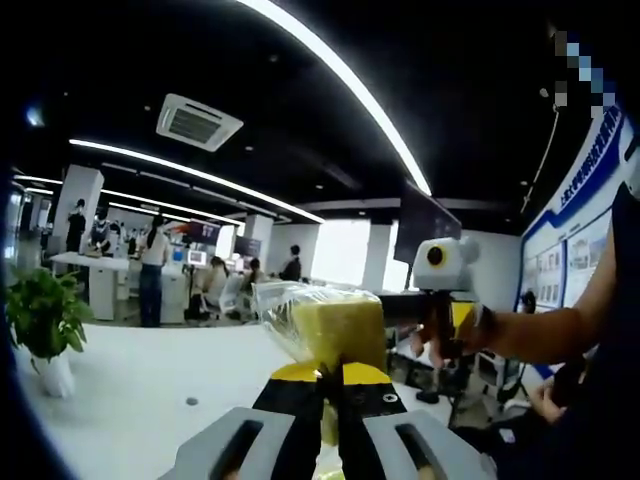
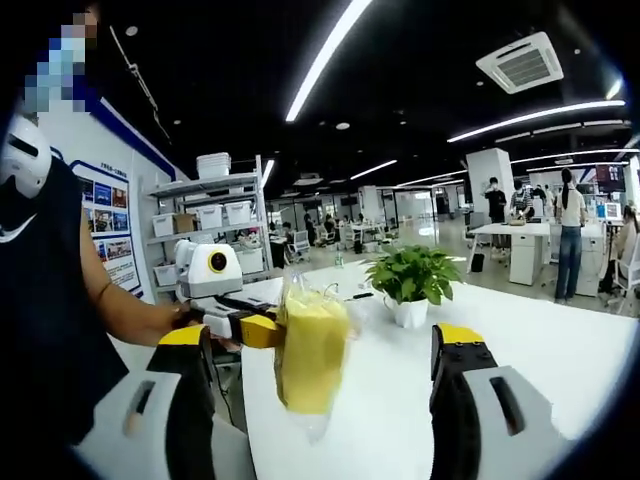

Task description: Compare the silicone blocks by pressing each to a similar depth, holding the contact briefly, and releasing to observe deformation and rebound differences across the visible hardness samples.

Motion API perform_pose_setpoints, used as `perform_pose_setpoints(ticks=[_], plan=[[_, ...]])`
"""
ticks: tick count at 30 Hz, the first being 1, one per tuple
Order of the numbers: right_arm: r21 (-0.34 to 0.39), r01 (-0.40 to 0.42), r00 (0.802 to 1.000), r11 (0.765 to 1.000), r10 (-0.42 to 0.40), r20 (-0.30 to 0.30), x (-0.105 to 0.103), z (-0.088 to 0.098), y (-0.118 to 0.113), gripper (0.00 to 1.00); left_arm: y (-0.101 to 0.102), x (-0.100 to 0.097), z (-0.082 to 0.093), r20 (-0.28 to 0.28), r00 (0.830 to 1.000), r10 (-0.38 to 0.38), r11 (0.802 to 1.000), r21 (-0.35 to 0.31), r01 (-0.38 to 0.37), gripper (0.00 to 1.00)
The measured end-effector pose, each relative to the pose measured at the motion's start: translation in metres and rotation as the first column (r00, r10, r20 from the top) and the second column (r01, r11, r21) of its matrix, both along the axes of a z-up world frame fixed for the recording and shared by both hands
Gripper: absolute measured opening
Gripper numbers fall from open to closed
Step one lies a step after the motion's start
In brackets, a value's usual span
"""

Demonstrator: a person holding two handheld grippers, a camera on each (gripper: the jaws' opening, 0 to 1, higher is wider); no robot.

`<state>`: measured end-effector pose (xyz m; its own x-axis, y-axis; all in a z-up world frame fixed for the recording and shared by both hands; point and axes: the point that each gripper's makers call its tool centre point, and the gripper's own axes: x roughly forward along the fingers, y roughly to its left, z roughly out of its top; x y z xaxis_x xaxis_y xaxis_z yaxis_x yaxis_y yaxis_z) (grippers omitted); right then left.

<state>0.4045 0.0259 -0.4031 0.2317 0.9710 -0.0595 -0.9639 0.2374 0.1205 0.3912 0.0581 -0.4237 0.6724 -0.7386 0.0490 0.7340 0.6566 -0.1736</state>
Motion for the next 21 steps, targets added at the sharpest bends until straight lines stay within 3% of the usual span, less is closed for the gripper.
perform_pose_setpoints(ticks=[11, 21], plan=[[0.016, -0.019, 1.0, 1.0, 0.019, -0.023, -0.002, -0.007, 0.01, 0.72, -0.002, -0.007, 0.001, 0.003, 1.0, 0.0, 1.0, -0.005, 0.0, 0.02], [0.023, -0.036, 0.999, 0.999, 0.037, -0.033, -0.004, -0.008, 0.015, 0.45, -0.007, -0.009, 0.0, 0.004, 1.0, -0.009, 1.0, -0.001, 0.009, 0.02]])
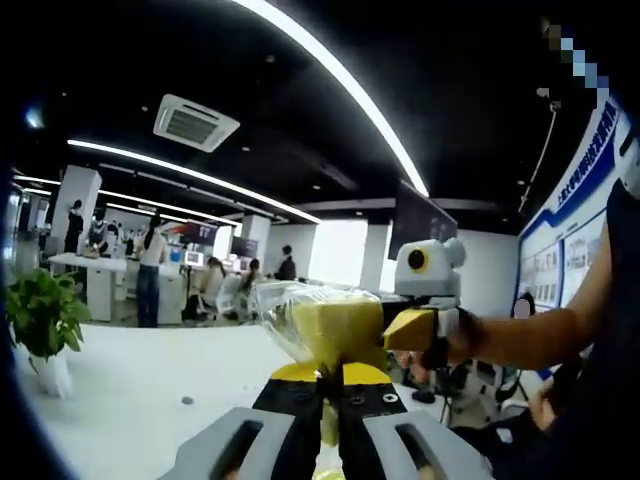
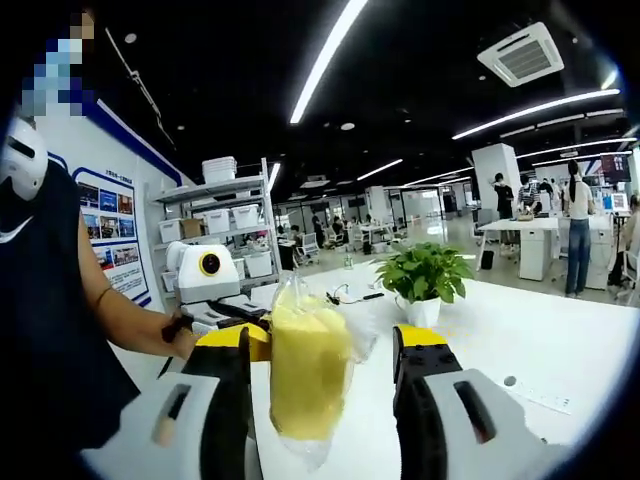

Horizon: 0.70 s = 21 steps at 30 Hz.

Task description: Compare the silicone blocks by pressing each to a similar depth, holding the contact briefly, and releasing to observe deformation and rebound differences across the visible hardness samples.

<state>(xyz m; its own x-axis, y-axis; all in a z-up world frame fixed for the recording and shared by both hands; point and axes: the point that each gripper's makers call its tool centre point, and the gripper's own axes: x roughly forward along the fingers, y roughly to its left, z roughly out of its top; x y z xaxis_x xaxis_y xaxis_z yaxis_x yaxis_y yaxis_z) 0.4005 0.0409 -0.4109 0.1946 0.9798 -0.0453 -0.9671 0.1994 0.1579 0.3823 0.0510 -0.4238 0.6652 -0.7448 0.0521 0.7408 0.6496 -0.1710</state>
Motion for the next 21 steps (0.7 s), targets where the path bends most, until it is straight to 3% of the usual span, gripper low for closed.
perform_pose_setpoints(ticks=[5, 13, 21], plan=[[-0.005, -0.019, 1.0, 1.0, 0.019, -0.007, -0.0048, -0.0019, 0.002, 0.31, 0.0007, -0.0001, -0.0014, -0.007, 1.0, 0.0, 1.0, -0.002, 0.0, 0.02], [-0.011, -0.023, 1.0, 1.0, 0.022, -0.021, -0.0057, -0.0049, 0.0007, 0.27, -0.001, -0.0006, -0.0026, -0.013, 1.0, -0.007, 1.0, -0.002, 0.007, 0.02], [-0.025, -0.046, 0.997, 0.999, 0.044, -0.057, -0.0068, -0.0036, -0.0006, 0.11, -0.0032, 0.0009, -0.0016, -0.013, 1.0, -0.019, 1.0, -0.003, 0.019, 0.02]])
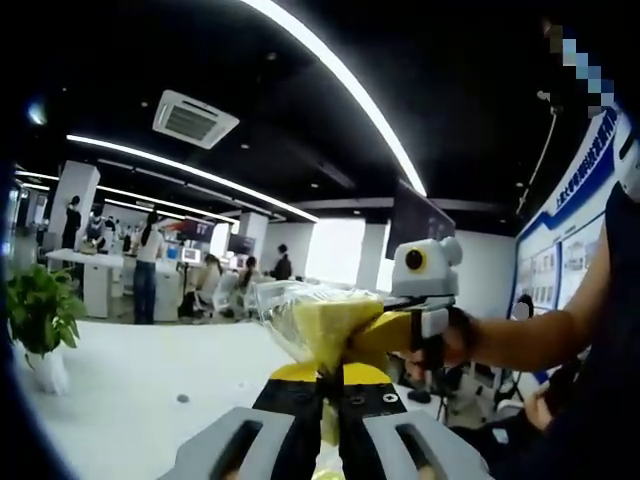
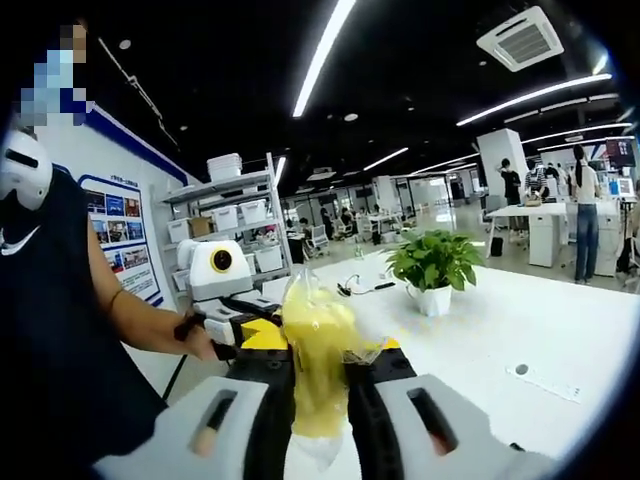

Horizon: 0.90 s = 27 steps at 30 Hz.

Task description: Compare the silicone blocks by pressing each to a similar depth, holding the contact briefly, and releasing to observe deformation and rebound differences across the visible hardness samples.

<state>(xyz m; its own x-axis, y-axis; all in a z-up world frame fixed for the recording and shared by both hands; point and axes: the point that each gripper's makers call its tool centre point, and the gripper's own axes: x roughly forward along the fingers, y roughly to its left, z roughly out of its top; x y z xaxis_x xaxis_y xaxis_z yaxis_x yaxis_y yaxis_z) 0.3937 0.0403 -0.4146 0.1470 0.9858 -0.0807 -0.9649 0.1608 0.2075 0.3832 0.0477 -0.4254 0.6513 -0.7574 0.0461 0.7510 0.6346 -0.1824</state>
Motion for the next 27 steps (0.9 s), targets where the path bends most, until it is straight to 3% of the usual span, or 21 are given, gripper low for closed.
perform_pose_setpoints(ticks=[6, 9, 21, 24, 27], plan=[[-0.019, -0.006, 0.999, 1.0, 0.006, 0.032, -0.0011, -0.0006, 0.0026, 0.05, 0.0017, 0.0014, -0.001, -0.003, 1.0, 0.002, 1.0, -0.001, -0.002, 0.02], [-0.02, -0.015, 1.0, 1.0, 0.015, 0.009, -0.0019, -0.001, 0.003, 0.03, 0.0019, 0.0002, -0.0012, -0.003, 1.0, -0.003, 1.0, 0.0, 0.003, 0.02], [-0.001, -0.05, 0.999, 0.999, 0.05, 0.016, -0.0079, -0.0003, 0.0001, 0.05, -0.0001, -0.0038, -0.0011, 0.003, 1.0, -0.005, 1.0, 0.008, 0.005, 0.02], [-0.012, -0.041, 0.998, 0.999, 0.042, 0.049, -0.0083, -0.0021, 0.0005, 0.05, 0.0002, -0.0033, -0.0034, -0.004, 1.0, 0.006, 1.0, 0.006, -0.006, 0.02], [0.006, -0.044, 0.999, 0.999, 0.044, 0.021, -0.0074, -0.0036, -0.0021, 0.05, -0.0016, -0.0043, -0.0042, -0.007, 1.0, 0.009, 1.0, 0.007, -0.009, 0.02]])
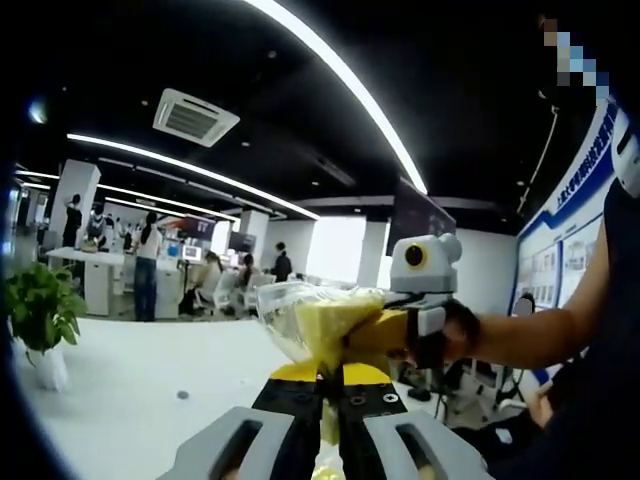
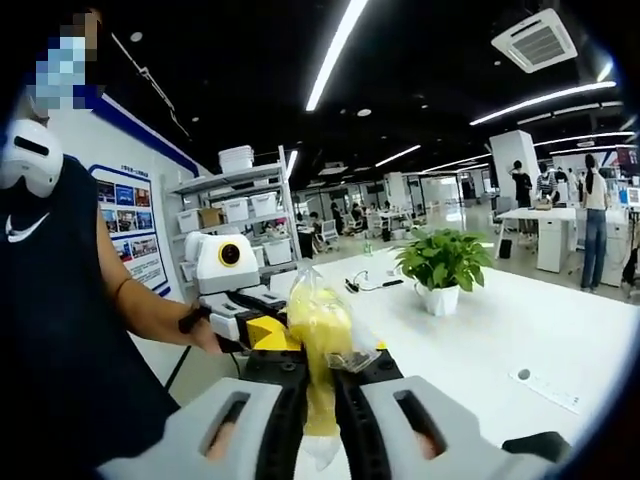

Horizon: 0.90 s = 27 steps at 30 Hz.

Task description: Compare the silicone blocks by pressing each to a similar depth, holding the contact briefly, and releasing to observe deformation and rebound differences across the visible hardness samples.

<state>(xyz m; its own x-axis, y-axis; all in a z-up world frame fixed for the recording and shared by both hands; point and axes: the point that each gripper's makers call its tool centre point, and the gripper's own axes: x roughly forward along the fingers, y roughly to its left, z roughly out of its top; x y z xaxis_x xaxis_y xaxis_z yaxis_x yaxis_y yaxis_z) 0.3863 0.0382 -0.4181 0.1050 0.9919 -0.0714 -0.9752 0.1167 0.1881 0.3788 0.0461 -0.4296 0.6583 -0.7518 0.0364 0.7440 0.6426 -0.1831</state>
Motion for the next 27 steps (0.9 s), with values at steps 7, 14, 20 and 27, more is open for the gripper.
perform_pose_setpoints(ticks=[7, 14, 20, 27], plan=[[0.0, 0.004, 1.0, 1.0, -0.004, 0.026, -0.0007, 0.0055, -0.0021, 0.02, -0.003, -0.0004, 0.004, 0.014, 1.0, 0.007, 1.0, -0.002, -0.007, 0.02], [-0.007, 0.001, 0.999, 1.0, 0.0, 0.036, -0.0007, 0.0076, -0.0035, 0.01, -0.0047, 0.0, 0.0069, 0.025, 1.0, 0.011, 1.0, -0.005, -0.011, 0.02], [-0.033, 0.01, 0.999, 0.999, -0.009, 0.045, -0.0015, 0.0053, -0.0024, 0.0, -0.0043, -0.0014, 0.0054, 0.012, 1.0, 0.008, 1.0, -0.013, -0.008, 0.02], [-0.035, 0.007, 0.998, 0.999, -0.005, 0.069, -0.0019, 0.0086, -0.0048, 0.0, -0.0062, -0.0013, 0.0074, 0.023, 1.0, 0.001, 1.0, -0.006, -0.001, 0.02]])
